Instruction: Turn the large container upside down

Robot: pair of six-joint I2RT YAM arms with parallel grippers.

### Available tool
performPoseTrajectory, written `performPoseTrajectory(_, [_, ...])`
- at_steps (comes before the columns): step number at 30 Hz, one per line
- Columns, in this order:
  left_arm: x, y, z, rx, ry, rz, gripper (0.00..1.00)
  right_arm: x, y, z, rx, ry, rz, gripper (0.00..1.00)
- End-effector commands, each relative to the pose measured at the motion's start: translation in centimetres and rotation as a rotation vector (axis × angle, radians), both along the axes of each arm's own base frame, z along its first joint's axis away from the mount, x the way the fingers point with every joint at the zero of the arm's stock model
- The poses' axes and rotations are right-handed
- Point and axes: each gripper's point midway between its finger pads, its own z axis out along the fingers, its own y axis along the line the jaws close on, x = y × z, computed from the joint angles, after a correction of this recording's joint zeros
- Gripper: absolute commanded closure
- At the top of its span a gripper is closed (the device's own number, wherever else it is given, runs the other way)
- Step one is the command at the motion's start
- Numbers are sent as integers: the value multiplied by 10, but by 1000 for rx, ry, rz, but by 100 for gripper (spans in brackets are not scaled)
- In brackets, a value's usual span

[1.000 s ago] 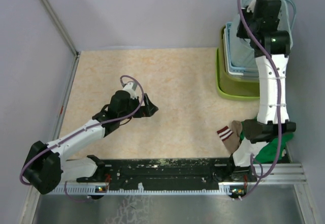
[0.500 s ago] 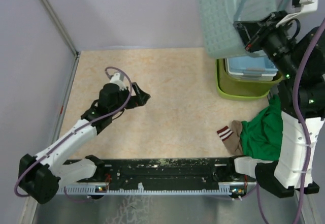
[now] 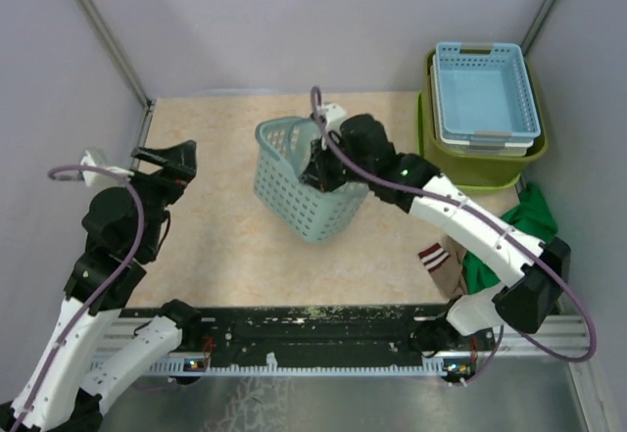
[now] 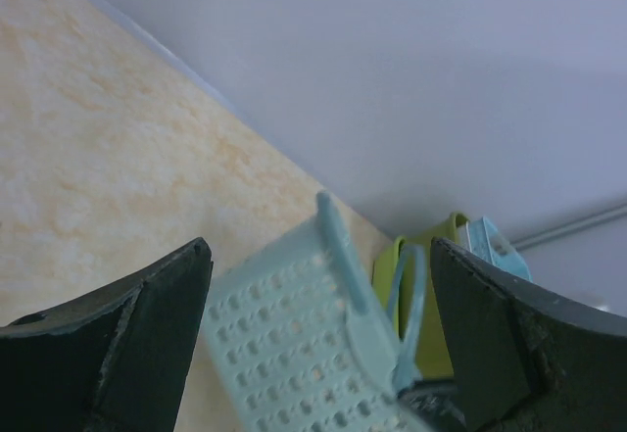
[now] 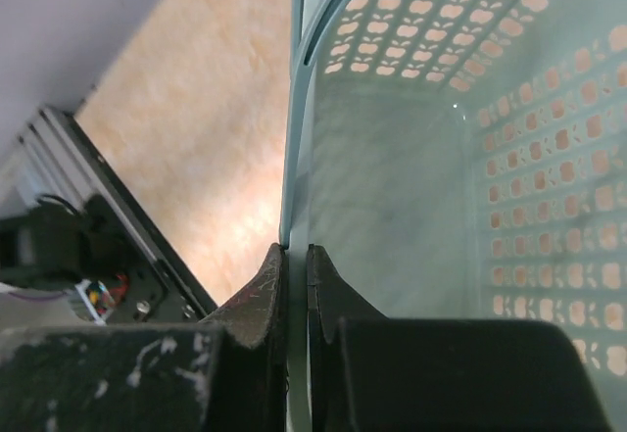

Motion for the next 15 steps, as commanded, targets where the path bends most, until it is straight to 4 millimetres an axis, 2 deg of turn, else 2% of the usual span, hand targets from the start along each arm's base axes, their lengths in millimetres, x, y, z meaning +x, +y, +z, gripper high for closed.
performPoseTrajectory(1, [-6, 30, -12, 16, 36, 140, 4, 15, 14, 25, 55, -244, -81, 100])
performPoseTrajectory(5, [9, 7, -20, 139, 133, 44, 2, 11, 20, -18, -19, -318, -119, 100])
performPoseTrajectory(8, [21, -16, -37, 195, 204, -48, 2, 4, 17, -42, -50, -351, -134, 100])
performPoseTrajectory(11, [30, -31, -58, 216, 252, -109, 1, -6, 12, -57, -72, -340, -132, 98])
performPoseTrajectory(12, [33, -36, -63, 217, 261, -132, 1, -11, 11, -59, -70, -328, -125, 85])
performPoseTrajectory(13, [36, -43, -68, 219, 271, -173, 1, -16, 10, -60, -63, -314, -115, 65])
performPoseTrajectory(15, [43, -54, -76, 226, 300, -238, 0, -26, 7, -57, -41, -289, -97, 45])
